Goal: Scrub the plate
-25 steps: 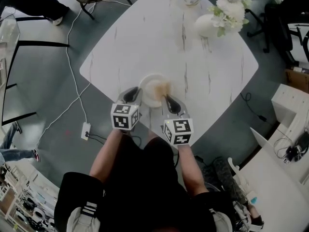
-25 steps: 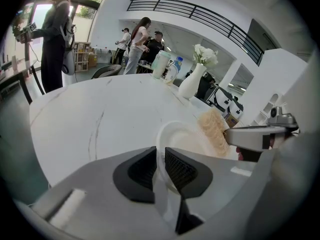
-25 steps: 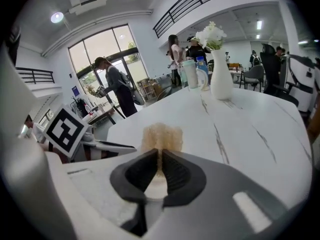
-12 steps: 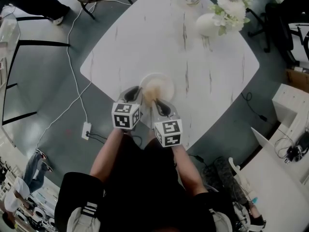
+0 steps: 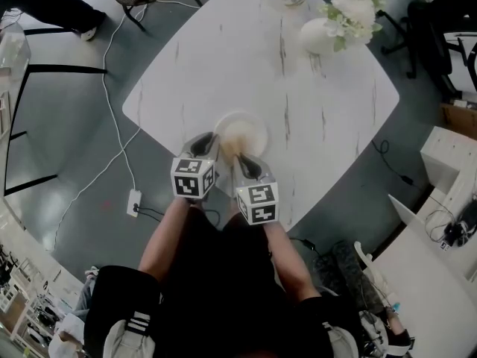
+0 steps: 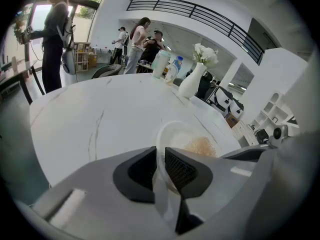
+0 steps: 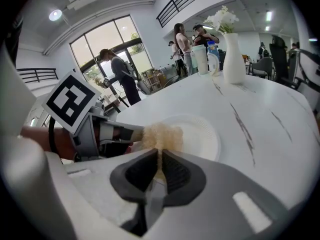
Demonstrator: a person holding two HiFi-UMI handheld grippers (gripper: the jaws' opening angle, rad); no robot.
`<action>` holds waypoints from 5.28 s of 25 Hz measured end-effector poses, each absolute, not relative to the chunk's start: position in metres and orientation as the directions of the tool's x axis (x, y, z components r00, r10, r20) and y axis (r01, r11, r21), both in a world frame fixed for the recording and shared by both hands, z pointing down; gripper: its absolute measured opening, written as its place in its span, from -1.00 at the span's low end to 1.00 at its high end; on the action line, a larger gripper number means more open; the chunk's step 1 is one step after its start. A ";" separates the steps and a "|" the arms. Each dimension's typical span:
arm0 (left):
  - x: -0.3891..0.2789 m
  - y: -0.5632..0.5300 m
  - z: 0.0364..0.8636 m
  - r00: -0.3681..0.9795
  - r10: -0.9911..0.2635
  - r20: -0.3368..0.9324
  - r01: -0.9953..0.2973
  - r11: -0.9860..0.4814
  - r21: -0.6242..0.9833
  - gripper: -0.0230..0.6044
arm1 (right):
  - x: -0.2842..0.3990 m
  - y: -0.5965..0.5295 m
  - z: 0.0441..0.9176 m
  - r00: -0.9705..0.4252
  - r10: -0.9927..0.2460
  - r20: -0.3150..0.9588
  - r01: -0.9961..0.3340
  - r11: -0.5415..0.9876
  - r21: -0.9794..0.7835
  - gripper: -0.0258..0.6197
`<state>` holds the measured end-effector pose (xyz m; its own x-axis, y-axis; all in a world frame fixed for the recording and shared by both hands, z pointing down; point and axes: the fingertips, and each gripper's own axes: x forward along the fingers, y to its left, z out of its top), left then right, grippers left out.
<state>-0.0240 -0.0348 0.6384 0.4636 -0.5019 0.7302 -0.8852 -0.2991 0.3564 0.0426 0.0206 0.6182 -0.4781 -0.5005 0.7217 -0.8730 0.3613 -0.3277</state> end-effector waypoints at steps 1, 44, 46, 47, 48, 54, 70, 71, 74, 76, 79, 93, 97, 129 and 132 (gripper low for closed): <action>-0.024 -0.035 0.639 0.463 -0.502 0.730 -0.885 -0.299 0.356 -0.74 | 0.044 0.021 0.619 -0.475 -0.502 0.722 -0.875 0.359 -0.326 -0.83; -0.022 -0.034 0.638 0.459 -0.500 0.734 -0.887 -0.297 0.353 -0.72 | 0.100 0.019 0.609 -0.394 -0.575 0.717 -0.919 0.262 -0.294 -0.83; -0.021 -0.035 0.638 0.467 -0.499 0.730 -0.883 -0.299 0.361 -0.72 | 0.100 0.018 0.607 -0.392 -0.579 0.715 -0.920 0.261 -0.293 -0.83; -0.021 -0.035 0.637 0.473 -0.498 0.727 -0.881 -0.296 0.370 -0.71 | 0.100 0.017 0.607 -0.391 -0.579 0.715 -0.920 0.261 -0.292 -0.83; -0.020 -0.035 0.637 0.481 -0.495 0.724 -0.877 -0.292 0.383 -0.67 | 0.100 0.017 0.606 -0.391 -0.579 0.715 -0.920 0.262 -0.291 -0.83; -0.012 -0.035 0.634 0.508 -0.480 0.716 -0.861 -0.295 0.414 -0.24 | 0.099 0.014 0.599 -0.385 -0.589 0.710 -0.923 0.262 -0.283 -0.83; -0.020 -0.039 0.582 0.501 -0.538 0.678 -0.858 -0.412 0.306 -0.73 | 0.108 0.005 0.557 -0.343 -0.679 0.649 -0.939 0.238 -0.247 -0.83; -0.022 -0.039 0.575 0.500 -0.549 0.670 -0.858 -0.421 0.295 -0.77 | 0.108 0.005 0.552 -0.336 -0.690 0.641 -0.942 0.234 -0.242 -0.83; -0.025 -0.042 0.554 0.509 -0.570 0.645 -0.850 -0.450 0.273 -0.90 | 0.110 0.004 0.535 -0.309 -0.728 0.612 -0.951 0.213 -0.226 -0.83; -0.025 -0.044 0.539 0.522 -0.578 0.627 -0.839 -0.480 0.256 -0.90 | 0.111 0.004 0.524 -0.291 -0.750 0.594 -0.956 0.199 -0.217 -0.83; -0.024 -0.042 0.517 0.551 -0.582 0.598 -0.816 -0.526 0.240 -0.90 | 0.112 0.008 0.506 -0.263 -0.779 0.569 -0.963 0.178 -0.202 -0.83; -0.017 -0.026 0.410 0.708 -0.560 0.431 -0.680 -0.706 0.199 -0.90 | 0.109 0.033 0.408 -0.110 -0.904 0.412 -0.994 0.091 -0.064 -0.83; -0.025 -0.016 0.384 0.731 -0.560 0.389 -0.655 -0.735 0.175 -0.90 | 0.109 0.050 0.384 -0.062 -0.929 0.366 -0.998 0.050 -0.041 -0.83; -0.080 0.022 0.326 0.824 -0.498 0.269 -0.542 -0.831 0.121 -0.90 | 0.071 0.124 0.337 0.117 -0.965 0.235 -0.993 -0.122 -0.007 -0.83; -0.079 0.021 0.326 0.825 -0.497 0.268 -0.541 -0.832 0.123 -0.90 | 0.071 0.122 0.337 0.119 -0.964 0.236 -0.992 -0.124 -0.008 -0.83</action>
